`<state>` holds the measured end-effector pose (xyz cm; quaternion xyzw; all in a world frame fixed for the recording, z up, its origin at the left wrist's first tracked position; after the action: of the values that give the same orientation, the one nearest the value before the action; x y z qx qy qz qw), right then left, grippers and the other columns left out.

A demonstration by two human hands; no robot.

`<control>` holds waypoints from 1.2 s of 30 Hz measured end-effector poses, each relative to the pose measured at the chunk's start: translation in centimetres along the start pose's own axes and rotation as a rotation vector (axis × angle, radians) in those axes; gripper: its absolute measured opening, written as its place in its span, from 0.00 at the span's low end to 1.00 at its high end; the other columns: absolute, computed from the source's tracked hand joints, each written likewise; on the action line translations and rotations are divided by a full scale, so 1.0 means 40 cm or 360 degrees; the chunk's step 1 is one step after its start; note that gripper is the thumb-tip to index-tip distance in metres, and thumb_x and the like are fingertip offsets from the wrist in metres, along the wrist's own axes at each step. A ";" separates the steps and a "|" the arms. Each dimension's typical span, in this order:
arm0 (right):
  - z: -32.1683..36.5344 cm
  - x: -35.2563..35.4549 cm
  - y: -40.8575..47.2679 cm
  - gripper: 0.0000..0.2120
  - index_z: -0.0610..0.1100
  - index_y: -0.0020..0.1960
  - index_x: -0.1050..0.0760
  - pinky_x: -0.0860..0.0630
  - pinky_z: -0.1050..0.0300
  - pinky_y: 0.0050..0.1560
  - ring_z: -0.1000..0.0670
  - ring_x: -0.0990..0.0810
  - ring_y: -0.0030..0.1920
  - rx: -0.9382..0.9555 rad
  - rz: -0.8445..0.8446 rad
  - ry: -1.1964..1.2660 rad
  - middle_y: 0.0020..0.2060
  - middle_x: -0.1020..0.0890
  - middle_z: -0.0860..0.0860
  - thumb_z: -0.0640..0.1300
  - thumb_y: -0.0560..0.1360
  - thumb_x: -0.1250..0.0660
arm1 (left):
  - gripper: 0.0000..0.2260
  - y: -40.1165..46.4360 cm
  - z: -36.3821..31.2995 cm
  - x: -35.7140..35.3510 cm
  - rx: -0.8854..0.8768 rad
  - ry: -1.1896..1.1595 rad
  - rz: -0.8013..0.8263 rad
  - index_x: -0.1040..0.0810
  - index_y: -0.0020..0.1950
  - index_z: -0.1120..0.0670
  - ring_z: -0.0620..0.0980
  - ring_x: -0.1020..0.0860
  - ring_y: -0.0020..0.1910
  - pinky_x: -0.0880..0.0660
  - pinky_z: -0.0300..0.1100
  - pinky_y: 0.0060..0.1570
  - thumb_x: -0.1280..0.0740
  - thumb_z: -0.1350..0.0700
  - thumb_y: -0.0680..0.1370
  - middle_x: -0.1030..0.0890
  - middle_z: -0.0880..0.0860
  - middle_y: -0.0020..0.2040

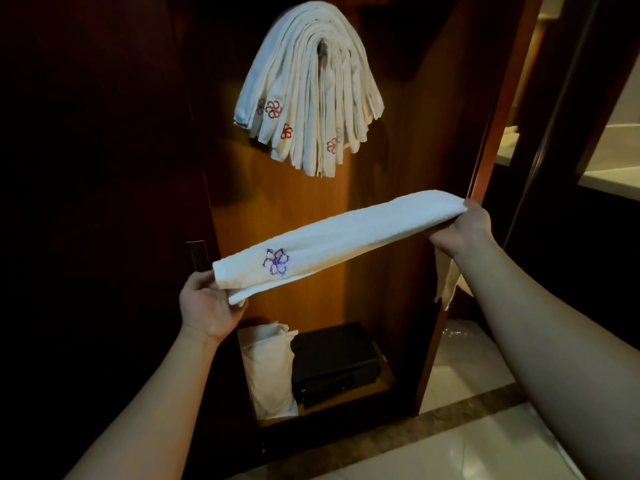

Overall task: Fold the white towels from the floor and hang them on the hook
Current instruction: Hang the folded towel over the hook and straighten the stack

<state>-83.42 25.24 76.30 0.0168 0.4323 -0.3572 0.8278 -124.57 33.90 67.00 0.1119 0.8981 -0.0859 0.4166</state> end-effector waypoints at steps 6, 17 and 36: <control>-0.009 -0.055 -0.028 0.20 0.42 0.70 0.32 0.21 0.28 0.48 0.32 0.16 0.51 -0.0034 0.0096 0.0166 0.56 0.17 0.37 0.48 0.81 0.36 | 0.07 0.022 0.091 0.053 0.0268 0.0059 -0.0003 0.18 0.46 0.53 0.54 0.17 0.44 0.23 0.36 0.24 0.35 0.53 0.74 0.19 0.59 0.55; -0.052 -0.234 -0.136 0.24 0.43 0.72 0.36 0.23 0.27 0.52 0.32 0.18 0.56 -0.0183 0.0321 0.0177 0.58 0.20 0.36 0.52 0.81 0.37 | 0.17 0.056 0.322 0.084 0.0528 0.0628 -0.0349 0.25 0.55 0.55 0.58 0.24 0.47 0.24 0.44 0.34 0.44 0.74 0.78 0.24 0.64 0.58; -0.099 -0.497 -0.252 0.29 0.42 0.75 0.34 0.27 0.39 0.65 0.38 0.22 0.59 -0.0109 0.0743 0.0074 0.63 0.22 0.38 0.58 0.80 0.37 | 0.47 -0.044 0.197 -0.580 -0.0286 0.1010 0.0662 0.39 0.81 0.49 0.48 0.41 0.79 0.47 0.50 0.77 0.58 0.21 0.70 0.36 0.49 0.79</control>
<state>-99.70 30.52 91.11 0.0964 0.4474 -0.1407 0.8779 -104.72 27.27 79.89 0.2757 0.9444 0.1185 0.1347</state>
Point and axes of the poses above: each hand's wrist, its own y-axis towards the middle knuckle, its own x-axis out of the back of the hand, z = x × y, the point moved 8 cm from there along y, towards the middle knuckle
